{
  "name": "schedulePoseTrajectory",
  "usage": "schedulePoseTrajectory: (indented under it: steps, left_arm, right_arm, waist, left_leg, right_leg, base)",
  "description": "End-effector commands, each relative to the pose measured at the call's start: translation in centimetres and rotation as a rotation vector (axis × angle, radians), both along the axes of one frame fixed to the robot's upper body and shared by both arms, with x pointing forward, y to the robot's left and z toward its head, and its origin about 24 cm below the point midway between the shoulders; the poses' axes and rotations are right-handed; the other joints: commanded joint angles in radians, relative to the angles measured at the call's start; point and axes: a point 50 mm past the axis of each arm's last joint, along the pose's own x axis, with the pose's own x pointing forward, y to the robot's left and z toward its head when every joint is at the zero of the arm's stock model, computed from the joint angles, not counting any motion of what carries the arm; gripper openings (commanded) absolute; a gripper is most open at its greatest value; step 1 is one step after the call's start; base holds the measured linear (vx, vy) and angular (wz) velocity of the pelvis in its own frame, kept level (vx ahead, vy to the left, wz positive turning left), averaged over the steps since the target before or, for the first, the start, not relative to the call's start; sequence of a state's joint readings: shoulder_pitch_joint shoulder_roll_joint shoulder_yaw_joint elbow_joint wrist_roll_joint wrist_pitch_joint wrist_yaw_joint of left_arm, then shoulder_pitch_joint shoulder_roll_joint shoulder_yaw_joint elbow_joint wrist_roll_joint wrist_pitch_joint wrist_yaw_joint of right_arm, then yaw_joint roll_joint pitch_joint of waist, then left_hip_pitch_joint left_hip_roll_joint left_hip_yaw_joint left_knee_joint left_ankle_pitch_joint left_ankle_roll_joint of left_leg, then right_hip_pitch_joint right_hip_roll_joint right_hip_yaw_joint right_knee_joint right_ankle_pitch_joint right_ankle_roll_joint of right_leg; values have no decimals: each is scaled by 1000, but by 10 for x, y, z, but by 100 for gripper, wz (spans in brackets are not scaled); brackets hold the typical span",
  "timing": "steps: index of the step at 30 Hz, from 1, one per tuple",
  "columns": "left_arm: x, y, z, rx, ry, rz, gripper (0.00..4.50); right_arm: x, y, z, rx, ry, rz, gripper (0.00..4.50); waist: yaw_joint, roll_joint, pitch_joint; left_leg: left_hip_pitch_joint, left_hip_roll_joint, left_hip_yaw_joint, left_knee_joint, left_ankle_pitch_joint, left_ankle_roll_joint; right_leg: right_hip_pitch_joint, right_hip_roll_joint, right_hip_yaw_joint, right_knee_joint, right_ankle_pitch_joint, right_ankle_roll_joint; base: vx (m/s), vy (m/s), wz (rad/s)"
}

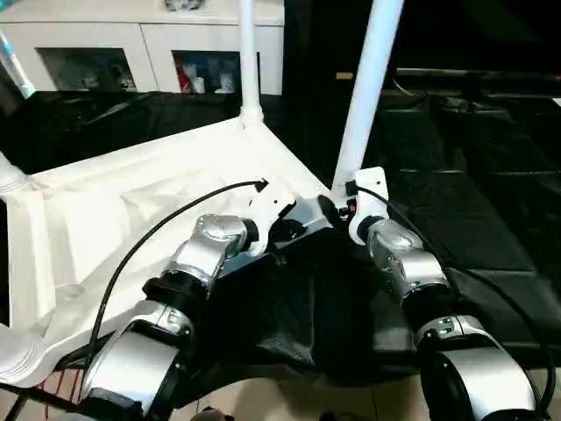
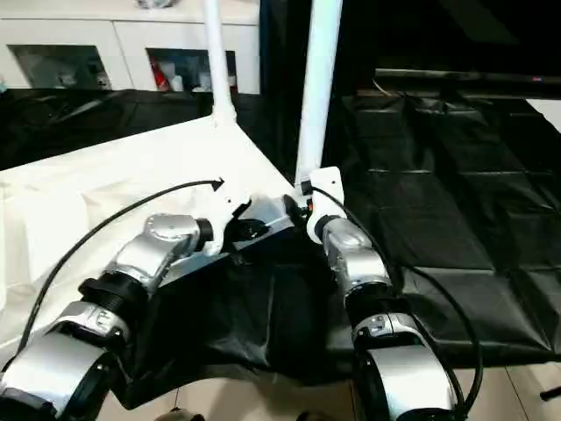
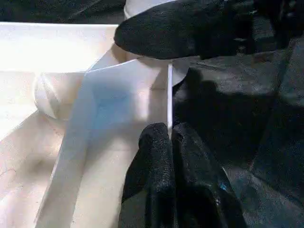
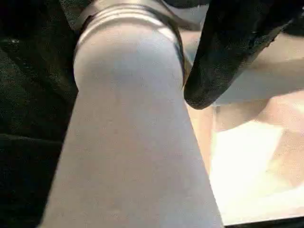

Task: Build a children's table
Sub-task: Rotate leg to tighten

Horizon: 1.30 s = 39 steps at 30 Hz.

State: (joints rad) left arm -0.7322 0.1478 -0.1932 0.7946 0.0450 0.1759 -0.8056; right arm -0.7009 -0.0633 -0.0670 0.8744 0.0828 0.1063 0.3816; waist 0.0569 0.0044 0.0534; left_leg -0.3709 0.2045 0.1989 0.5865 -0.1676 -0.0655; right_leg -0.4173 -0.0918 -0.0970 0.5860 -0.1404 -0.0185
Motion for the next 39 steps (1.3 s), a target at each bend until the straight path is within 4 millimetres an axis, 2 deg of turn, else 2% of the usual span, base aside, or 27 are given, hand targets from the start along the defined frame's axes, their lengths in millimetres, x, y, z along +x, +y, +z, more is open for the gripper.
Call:
schedulePoseTrajectory:
  steps: [1, 5, 7, 8, 9, 11, 12, 16, 21, 22, 26, 27, 33, 39]
  left_arm:
    - [-3, -17, 22, -102, -101, -125, 0]
    - [-9, -10, 21, -114, -83, -201, 0]
    - [-12, -7, 20, -114, -69, -226, 0]
    - [-14, -5, 20, -110, -62, -251, 0]
    - [-15, -3, 19, -107, -61, -264, 0]
    - [-16, -2, 19, -105, -56, -281, 0]
    - [-19, 3, 18, -93, -46, -316, 0]
    - [-27, 11, 19, -88, -16, -384, 0]
    - [-38, 20, 18, -79, 35, -476, 0]
    - [-38, 20, 18, -79, 35, -476, 0]
    - [-44, 30, 15, -43, 73, -513, 0]
    - [-46, 32, 15, -38, 80, -516, 0]
    - [-48, 35, 15, -34, 88, -518, 0]
    - [-43, 30, 16, -58, 44, -453, 0]
  right_arm:
    - [-7, 24, 4, 26, -18, 212, 399]
    - [-7, 9, 6, -29, -37, 284, 435]
    - [-8, 2, 8, -54, -43, 313, 443]
    - [-9, -4, 9, -73, -44, 348, 443]
    - [-10, -7, 9, -82, -43, 369, 443]
    - [-11, -12, 10, -94, -39, 402, 443]
    - [-17, -21, 11, -117, -30, 490, 443]
    - [-28, -36, 15, -118, -2, 623, 443]
    - [-36, -40, 18, -104, 9, 700, 443]
    - [-36, -40, 18, -104, 9, 700, 415]
    - [-42, -41, 17, -102, 29, 758, 388]
    - [-44, -42, 16, -107, 37, 768, 364]
    - [-46, -40, 16, -102, 45, 786, 316]
    - [-49, -30, 11, -61, 41, 780, 275]
  waist:
    - [4, -8, -75]
    - [3, -6, -74]
    - [8, -7, -75]
    - [13, -6, -75]
    - [13, -6, -75]
    - [16, -5, -76]
    - [20, -6, -75]
    - [37, -4, -74]
    - [38, -5, -73]
    - [36, -4, -73]
    - [35, -6, -73]
    - [33, -6, -73]
    - [32, -7, -69]
    - [32, -9, -70]
  left_leg:
    - [11, 23, -15, -62, -231, 63]
    - [13, 25, -14, -62, -233, 59]
    - [11, 27, -13, -61, -216, 66]
    - [15, 29, -12, -61, -213, 66]
    - [11, 27, -11, -60, -209, 69]
    - [12, 29, -11, -60, -210, 71]
    - [12, 30, -11, -60, -212, 72]
    - [15, 32, -9, -59, -229, 72]
    - [14, 34, -12, -62, -235, 60]
    - [14, 34, -12, -63, -239, 59]
    - [11, 33, -13, -62, -232, 57]
    - [12, 33, -13, -63, -234, 56]
    - [14, 31, -14, -63, -262, 41]
    - [14, 31, -14, -63, -254, 39]
  right_leg:
    - [63, -57, 45, -68, -299, -196]
    - [60, -57, 47, -67, -298, -203]
    - [62, -57, 47, -62, -263, -213]
    - [61, -56, 47, -63, -256, -215]
    - [61, -54, 48, -58, -247, -217]
    - [61, -54, 47, -58, -242, -219]
    - [62, -55, 47, -58, -245, -217]
    - [60, -56, 47, -62, -280, -207]
    - [59, -57, 48, -62, -302, -200]
    - [57, -55, 47, -62, -303, -201]
    - [59, -55, 48, -58, -292, -202]
    - [57, -55, 47, -61, -299, -202]
    - [54, -56, 48, -67, -364, -181]
    - [53, -55, 49, -67, -358, -177]
  base:
    - [0, 0, 0]
    - [0, 0, 0]
    - [0, 0, 0]
    - [0, 0, 0]
    - [0, 0, 0]
    - [0, 0, 0]
    - [0, 0, 0]
    - [0, 0, 0]
    - [0, 0, 0]
    - [0, 0, 0]
    - [0, 0, 0]
    - [0, 0, 0]
    - [0, 0, 0]
    - [0, 0, 0]
